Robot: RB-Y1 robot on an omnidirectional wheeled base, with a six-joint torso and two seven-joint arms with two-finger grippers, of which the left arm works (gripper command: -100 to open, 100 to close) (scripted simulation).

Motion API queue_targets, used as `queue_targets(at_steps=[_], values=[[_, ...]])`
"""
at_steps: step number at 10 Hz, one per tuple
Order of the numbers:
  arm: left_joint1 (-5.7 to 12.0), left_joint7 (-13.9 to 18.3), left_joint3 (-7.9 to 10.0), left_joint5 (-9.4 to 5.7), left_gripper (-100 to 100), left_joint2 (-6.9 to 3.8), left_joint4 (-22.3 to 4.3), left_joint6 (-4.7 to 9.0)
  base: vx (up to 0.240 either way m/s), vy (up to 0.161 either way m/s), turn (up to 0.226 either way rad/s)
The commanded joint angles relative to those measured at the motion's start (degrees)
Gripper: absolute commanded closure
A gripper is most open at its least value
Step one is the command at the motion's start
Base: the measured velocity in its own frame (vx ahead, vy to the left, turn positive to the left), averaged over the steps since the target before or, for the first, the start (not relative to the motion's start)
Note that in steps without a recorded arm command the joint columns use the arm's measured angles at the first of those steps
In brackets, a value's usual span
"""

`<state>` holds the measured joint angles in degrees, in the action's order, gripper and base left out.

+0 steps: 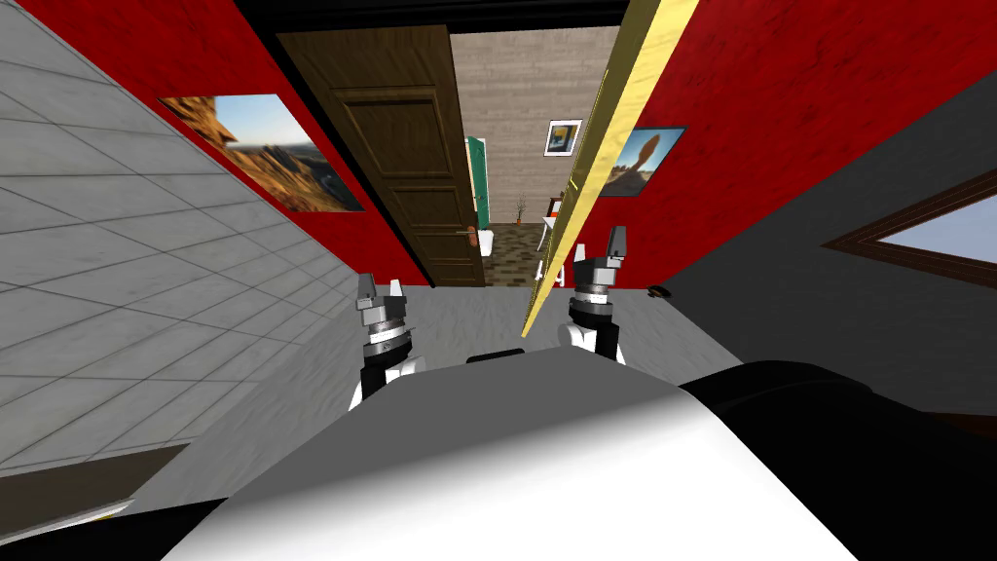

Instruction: Pull the door open

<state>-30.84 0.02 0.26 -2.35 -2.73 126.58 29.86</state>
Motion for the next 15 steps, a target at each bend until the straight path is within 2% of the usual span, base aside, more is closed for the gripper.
queue_targets(at_steps=[1, 9, 15], values=[[1.21, -0.11, 0.17, -0.04, -100, -0.26, -1.83, 0.00, 0.049, 0.022, -0.021], [6.96, -0.66, 0.96, -0.23, -100, -1.15, -10.54, -0.02, 0.086, 0.033, -0.019], [12.81, -1.22, 1.76, -0.43, -100, -1.72, -19.25, -0.03, 0.091, 0.045, -0.025]])
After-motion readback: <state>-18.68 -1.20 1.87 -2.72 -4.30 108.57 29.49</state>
